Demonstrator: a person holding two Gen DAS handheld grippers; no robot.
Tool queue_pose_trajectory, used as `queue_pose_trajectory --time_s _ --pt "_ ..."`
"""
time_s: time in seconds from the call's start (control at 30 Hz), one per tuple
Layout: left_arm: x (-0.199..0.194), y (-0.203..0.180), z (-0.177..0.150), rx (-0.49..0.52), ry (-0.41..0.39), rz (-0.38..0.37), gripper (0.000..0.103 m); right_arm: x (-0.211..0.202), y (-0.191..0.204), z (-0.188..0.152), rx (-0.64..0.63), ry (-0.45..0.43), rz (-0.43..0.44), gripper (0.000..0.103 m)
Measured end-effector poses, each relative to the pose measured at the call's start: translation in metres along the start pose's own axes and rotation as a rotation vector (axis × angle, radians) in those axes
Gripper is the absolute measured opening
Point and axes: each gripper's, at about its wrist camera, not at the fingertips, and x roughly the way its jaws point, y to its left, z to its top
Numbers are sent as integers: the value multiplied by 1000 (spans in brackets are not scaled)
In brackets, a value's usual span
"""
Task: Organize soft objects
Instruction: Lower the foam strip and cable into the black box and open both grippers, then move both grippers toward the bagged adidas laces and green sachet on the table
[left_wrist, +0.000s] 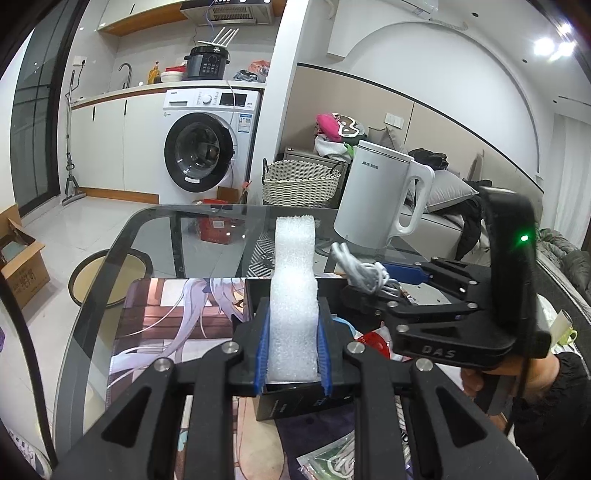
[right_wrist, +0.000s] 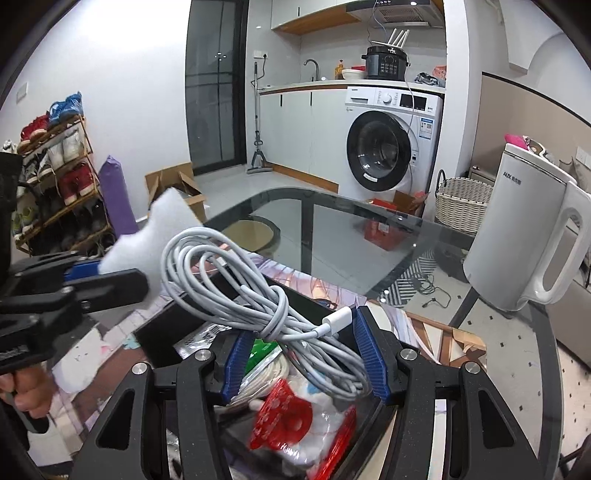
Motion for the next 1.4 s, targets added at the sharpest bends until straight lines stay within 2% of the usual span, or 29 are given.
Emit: queue_pose_trajectory --time_s 0.07,0.2,0.6,0.77,0.8,0.87,1.07,1.13,1.2,1.23,1.27,1.4 --pt "1 1 -1 1 3 2 20 8 1 0 -12 19 -7 59" --pt "3 1 -2 3 5 -1 20 9 3 -2 -38 17 -18 80" --pt "18 -18 -4 47 39 -39 20 -23 -10 -21 -9 -14 -34 86" --pt "33 -16 -2 20 73 -15 23 -37 -17 -26 -7 -23 -43 86" --pt "35 -17 -2 21 76 0 27 -40 -18 -27 -8 -26 -45 86" --pt "36 -17 -4 30 79 19 53 -44 -20 -29 -4 -31 -45 86" --pt "32 -18 -9 26 81 34 54 -56 -23 -36 2 -38 -43 86" --pt "31 -18 -10 27 84 36 57 -60 -24 -41 7 -39 -42 86" --pt "27 -19 -12 18 82 34 68 -62 -25 -43 13 -38 -40 89" --pt "26 -19 -12 13 80 34 82 -64 -26 -45 17 -38 -41 90" --pt "22 -19 -14 9 68 33 89 -67 -24 -46 22 -39 -41 93" --pt "11 -22 -17 22 46 52 99 -76 -23 -56 40 -37 -25 97"
